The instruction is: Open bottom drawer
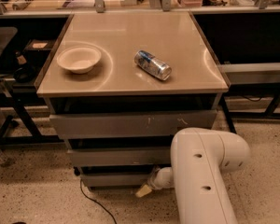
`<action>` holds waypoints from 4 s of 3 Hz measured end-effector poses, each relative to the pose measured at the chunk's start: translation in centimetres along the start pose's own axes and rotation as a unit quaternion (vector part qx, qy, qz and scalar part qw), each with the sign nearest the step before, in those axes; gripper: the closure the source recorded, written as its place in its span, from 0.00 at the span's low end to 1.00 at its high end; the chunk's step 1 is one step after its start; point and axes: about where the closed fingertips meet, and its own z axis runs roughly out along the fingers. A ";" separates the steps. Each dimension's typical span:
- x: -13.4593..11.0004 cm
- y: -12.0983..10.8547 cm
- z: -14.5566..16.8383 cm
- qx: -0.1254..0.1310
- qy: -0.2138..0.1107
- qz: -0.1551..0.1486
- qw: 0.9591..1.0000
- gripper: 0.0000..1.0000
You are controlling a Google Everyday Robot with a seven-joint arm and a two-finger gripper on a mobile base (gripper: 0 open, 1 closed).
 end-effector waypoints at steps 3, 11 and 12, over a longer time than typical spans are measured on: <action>2.3 3.0 -3.4 -0.065 0.040 0.046 0.996 0.00; 5.9 4.8 -2.6 -0.116 0.133 0.041 0.983 0.00; 6.8 5.1 -2.8 -0.132 0.153 0.050 0.978 0.00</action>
Offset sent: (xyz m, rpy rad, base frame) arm -0.0533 0.0043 -0.0043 0.0415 0.2235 0.0202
